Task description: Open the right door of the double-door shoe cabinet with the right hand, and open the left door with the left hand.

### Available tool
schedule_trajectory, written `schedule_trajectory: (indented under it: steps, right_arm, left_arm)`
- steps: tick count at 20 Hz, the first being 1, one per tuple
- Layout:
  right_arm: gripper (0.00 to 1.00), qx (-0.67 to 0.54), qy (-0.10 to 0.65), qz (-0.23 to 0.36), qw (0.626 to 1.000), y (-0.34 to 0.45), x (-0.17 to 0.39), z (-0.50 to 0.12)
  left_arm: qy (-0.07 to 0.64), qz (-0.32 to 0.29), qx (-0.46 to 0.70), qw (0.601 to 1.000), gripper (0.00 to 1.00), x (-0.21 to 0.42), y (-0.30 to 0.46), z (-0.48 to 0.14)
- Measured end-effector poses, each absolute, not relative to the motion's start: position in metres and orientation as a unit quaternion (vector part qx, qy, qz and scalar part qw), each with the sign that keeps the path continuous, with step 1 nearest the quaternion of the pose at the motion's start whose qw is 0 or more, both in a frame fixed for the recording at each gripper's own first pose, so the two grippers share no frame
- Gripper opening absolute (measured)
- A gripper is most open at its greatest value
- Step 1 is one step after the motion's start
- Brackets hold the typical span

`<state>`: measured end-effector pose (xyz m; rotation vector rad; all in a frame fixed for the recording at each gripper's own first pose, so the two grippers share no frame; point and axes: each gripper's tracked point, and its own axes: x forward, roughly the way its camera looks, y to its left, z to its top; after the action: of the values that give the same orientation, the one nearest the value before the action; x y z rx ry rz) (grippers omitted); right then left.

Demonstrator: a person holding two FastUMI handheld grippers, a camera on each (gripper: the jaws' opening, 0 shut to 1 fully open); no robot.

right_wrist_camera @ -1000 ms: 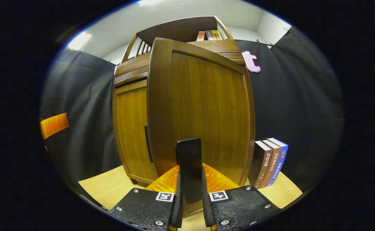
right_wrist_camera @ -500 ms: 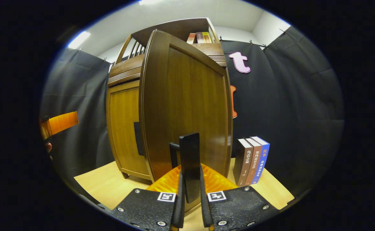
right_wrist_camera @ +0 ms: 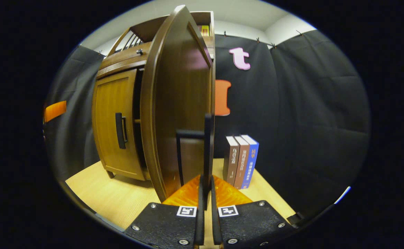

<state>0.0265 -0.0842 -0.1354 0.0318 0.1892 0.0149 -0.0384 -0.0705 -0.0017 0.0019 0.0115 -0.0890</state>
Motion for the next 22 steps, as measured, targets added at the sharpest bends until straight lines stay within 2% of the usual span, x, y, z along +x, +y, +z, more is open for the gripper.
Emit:
schedule_trajectory:
  steps: [1, 3, 4, 5, 17, 18, 19, 22]
  right_arm:
    - [0.08, 0.029, 0.095, 0.010, 0.995, -0.090, 0.024, -0.139]
    - [0.07, 0.038, 0.092, 0.015, 0.995, -0.105, 0.027, -0.139]
    - [0.16, 0.037, 0.093, 0.020, 0.995, -0.112, 0.028, -0.140]
    - [0.06, 0.037, 0.092, 0.028, 0.995, -0.115, 0.029, -0.139]
    - [0.07, 0.038, 0.078, 0.141, 0.986, -0.161, 0.044, -0.136]
    - [0.15, 0.037, 0.072, 0.143, 0.986, -0.160, 0.045, -0.135]
    - [0.07, 0.035, 0.068, 0.144, 0.987, -0.159, 0.045, -0.134]
    - [0.08, 0.038, 0.056, 0.142, 0.988, -0.157, 0.042, -0.132]
  left_arm:
    - [0.006, -0.043, 0.003, 0.999, 0.96, -0.039, -0.069, -0.002]
    - [0.005, -0.042, 0.004, 0.999, 0.96, -0.039, -0.069, -0.002]
    - [0.005, -0.041, 0.003, 0.999, 0.96, -0.039, -0.069, -0.002]
    - [0.005, -0.041, 0.002, 0.999, 0.96, -0.039, -0.069, -0.002]
    - [-0.008, -0.027, 0.007, 1.000, 0.97, -0.047, -0.063, 0.007]
    - [-0.008, -0.026, 0.006, 1.000, 0.97, -0.050, -0.060, 0.006]
    - [-0.006, -0.025, 0.003, 1.000, 0.96, -0.051, -0.058, 0.005]
    - [-0.005, -0.028, -0.007, 1.000, 0.96, -0.051, -0.058, 0.004]
